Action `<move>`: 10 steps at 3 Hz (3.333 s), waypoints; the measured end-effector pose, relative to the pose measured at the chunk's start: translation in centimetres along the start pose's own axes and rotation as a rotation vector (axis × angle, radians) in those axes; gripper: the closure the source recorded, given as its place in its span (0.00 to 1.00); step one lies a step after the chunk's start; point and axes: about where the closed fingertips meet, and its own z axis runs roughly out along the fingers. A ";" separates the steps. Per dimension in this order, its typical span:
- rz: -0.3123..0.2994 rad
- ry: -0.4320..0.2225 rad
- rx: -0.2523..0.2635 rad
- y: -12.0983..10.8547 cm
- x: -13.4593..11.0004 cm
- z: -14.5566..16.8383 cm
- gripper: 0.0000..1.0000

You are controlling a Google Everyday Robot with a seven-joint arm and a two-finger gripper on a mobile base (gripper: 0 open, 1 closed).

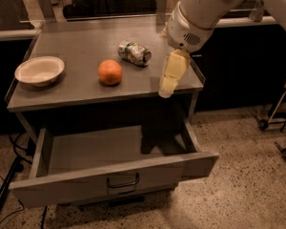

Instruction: Place orange into top drawer

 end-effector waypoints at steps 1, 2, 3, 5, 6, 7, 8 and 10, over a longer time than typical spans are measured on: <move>-0.011 0.007 -0.014 0.2 -1.8 2.0 0.00; -0.030 0.080 -0.023 -1.0 -3.3 3.8 0.00; -0.080 0.186 -0.020 -1.9 -4.8 5.0 0.00; -0.075 0.119 -0.012 -2.8 -5.7 6.2 0.00; -0.071 0.082 -0.009 -5.0 -6.1 7.3 0.00; -0.063 0.044 -0.001 -6.6 -6.5 7.7 0.00; -0.063 0.043 -0.001 -6.6 -6.6 7.7 0.00; -0.096 0.037 -0.050 -7.6 -7.4 9.7 0.00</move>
Offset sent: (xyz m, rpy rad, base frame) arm 0.0422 0.0709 -0.0265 -0.2075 0.0179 0.0284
